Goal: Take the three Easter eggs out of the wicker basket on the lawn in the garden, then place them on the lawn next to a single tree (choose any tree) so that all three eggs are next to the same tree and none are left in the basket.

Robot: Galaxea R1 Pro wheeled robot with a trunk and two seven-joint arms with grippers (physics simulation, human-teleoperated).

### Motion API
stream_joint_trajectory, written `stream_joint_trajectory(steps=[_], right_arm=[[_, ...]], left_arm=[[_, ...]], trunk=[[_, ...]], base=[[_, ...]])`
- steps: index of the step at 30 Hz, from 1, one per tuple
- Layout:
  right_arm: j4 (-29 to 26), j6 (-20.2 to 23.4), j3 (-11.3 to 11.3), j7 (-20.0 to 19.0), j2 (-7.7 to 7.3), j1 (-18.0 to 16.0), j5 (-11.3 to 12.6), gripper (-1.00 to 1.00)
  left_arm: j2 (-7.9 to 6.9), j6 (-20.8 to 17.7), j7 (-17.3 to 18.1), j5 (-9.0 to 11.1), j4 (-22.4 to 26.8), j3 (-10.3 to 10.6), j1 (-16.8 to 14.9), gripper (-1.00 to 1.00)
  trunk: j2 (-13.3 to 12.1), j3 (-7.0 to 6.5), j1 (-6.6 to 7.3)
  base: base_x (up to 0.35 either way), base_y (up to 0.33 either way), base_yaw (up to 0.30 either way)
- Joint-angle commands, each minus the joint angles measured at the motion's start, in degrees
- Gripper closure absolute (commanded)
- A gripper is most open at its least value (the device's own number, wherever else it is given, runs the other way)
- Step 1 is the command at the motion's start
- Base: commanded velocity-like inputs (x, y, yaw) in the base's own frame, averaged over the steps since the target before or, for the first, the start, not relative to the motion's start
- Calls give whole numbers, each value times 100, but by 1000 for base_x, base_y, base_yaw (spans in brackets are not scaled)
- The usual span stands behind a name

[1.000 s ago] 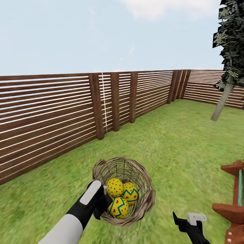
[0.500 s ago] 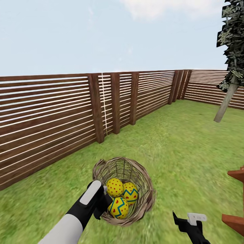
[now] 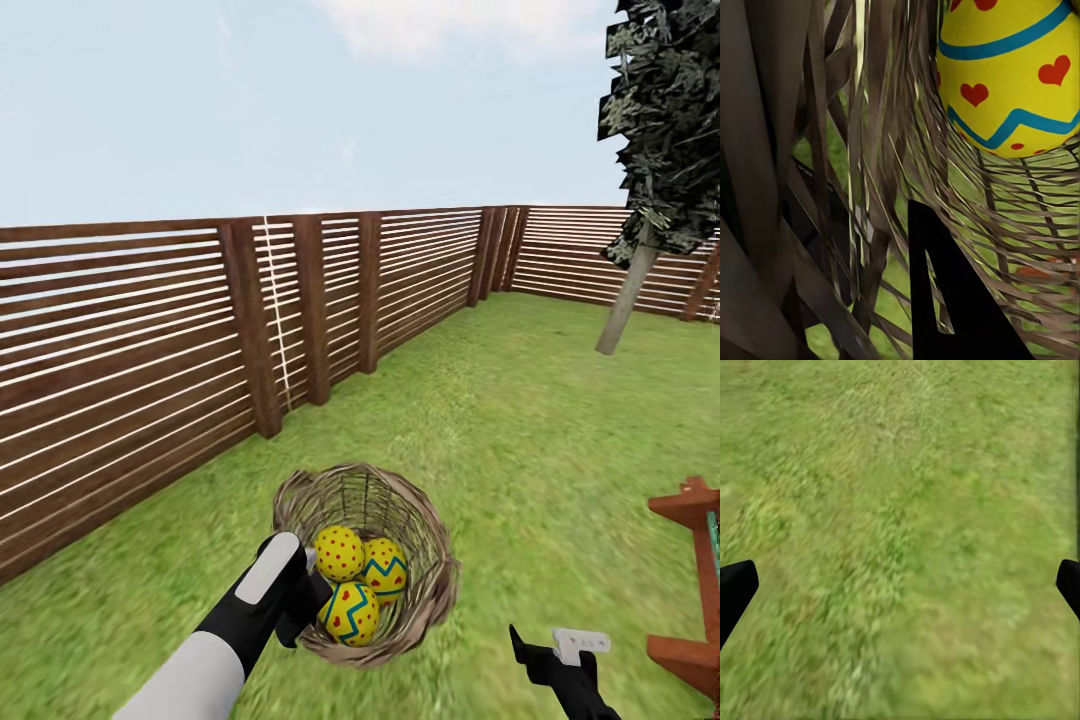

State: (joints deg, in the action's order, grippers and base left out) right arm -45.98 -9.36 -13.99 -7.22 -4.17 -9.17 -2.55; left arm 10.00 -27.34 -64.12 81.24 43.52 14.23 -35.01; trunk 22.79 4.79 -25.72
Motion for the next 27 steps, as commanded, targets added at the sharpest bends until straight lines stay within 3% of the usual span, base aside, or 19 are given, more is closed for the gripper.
stream_joint_trajectory(steps=[1, 14, 27], right_arm=[[2, -19, -25, -42, 4, -6, -26, -100], [2, -18, -18, -40, 4, -6, -35, -100], [2, -21, -7, -36, 4, -6, -34, -100]], left_arm=[[0, -25, -30, 23, 8, 1, -6, 100], [0, -26, -29, 23, 8, 1, -6, 100], [0, -25, -21, 24, 16, 1, -6, 100]], trunk=[[13, 12, -7], [13, 12, -7], [13, 0, -7]], base=[[332, 97, -248], [332, 97, -243], [332, 97, -82]])
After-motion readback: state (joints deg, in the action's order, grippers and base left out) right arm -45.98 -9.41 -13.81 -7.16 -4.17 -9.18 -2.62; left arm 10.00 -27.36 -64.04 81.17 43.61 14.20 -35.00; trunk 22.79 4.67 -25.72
